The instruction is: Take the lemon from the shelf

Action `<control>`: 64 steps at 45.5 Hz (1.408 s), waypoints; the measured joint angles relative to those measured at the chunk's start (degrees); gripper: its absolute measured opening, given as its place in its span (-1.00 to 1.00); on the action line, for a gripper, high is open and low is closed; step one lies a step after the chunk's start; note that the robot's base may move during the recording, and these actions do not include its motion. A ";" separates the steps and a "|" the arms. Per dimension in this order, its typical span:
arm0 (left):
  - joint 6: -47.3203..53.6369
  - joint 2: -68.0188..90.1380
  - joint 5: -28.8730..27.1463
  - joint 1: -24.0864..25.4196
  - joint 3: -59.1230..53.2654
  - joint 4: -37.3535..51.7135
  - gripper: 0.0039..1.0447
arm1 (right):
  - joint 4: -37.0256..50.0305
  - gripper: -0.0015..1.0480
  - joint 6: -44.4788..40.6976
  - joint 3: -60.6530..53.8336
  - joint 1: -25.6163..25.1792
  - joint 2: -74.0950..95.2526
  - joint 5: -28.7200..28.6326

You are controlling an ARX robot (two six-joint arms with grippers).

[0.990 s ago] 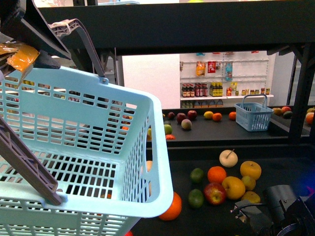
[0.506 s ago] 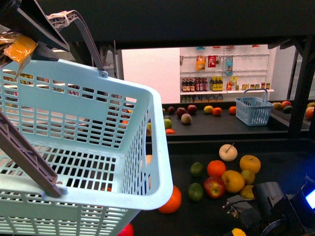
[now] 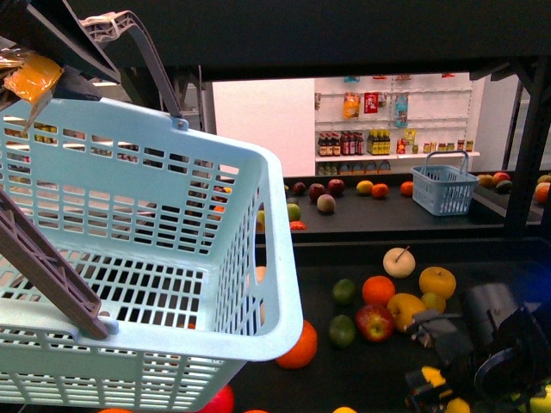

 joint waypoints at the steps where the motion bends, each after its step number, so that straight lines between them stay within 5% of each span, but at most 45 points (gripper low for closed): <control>1: 0.00 0.00 0.00 0.00 0.00 0.00 -0.64 | 0.09 0.28 0.00 -0.20 -0.04 -0.35 0.00; 22: 0.00 0.00 0.00 0.00 0.00 0.00 -0.64 | -2.93 0.28 5.84 -10.86 -0.11 -39.17 -9.90; 46: 0.00 0.00 0.00 -0.02 0.00 0.00 -0.64 | -17.35 0.27 7.43 -3.65 19.39 -50.77 -10.21; 64: 0.00 0.00 0.00 -0.02 0.00 0.00 -0.64 | -19.50 0.27 7.78 1.88 26.16 -45.57 -7.52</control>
